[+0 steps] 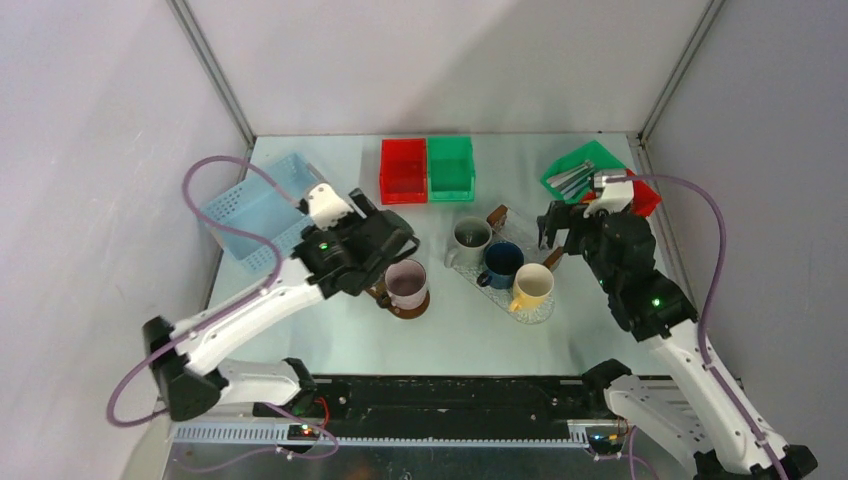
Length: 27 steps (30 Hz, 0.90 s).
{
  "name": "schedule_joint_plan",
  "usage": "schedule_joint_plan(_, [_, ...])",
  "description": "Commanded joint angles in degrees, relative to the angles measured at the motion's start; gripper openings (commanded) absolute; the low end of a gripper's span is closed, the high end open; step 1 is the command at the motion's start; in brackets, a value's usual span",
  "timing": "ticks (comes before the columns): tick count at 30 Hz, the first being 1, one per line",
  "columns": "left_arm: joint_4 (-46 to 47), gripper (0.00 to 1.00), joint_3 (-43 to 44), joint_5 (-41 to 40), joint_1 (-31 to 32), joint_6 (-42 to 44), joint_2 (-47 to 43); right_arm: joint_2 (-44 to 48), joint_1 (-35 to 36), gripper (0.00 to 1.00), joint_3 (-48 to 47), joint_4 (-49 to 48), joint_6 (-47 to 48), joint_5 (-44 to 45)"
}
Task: Prepare toiletry sets of a toothbrush and toothpaste on the tray
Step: Place the toothpaste in the toothpaste holder.
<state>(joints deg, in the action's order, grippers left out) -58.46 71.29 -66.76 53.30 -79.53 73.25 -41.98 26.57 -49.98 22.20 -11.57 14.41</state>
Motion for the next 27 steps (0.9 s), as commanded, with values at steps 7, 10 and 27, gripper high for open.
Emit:
schedule_joint_plan(7, [22.92,0.99,-7.62,19.95,-17.33,33.47,-19.21,-11.99,-11.96,0.99,-11.5,10.53,-10.62,-1.61])
schedule_joint_plan(10, [26.54,1.0,-7.87,28.97,-23.1,41.66,-21.73,-17.37,-17.54,0.98,-13.85,13.08,-14.5,-4.23])
schedule_joint_plan(27, [44.22,1.0,-21.43,48.19,-31.5,62.87,-28.33,-39.77,-36.17,0.79,-15.24,12.04,-30.78,-4.66])
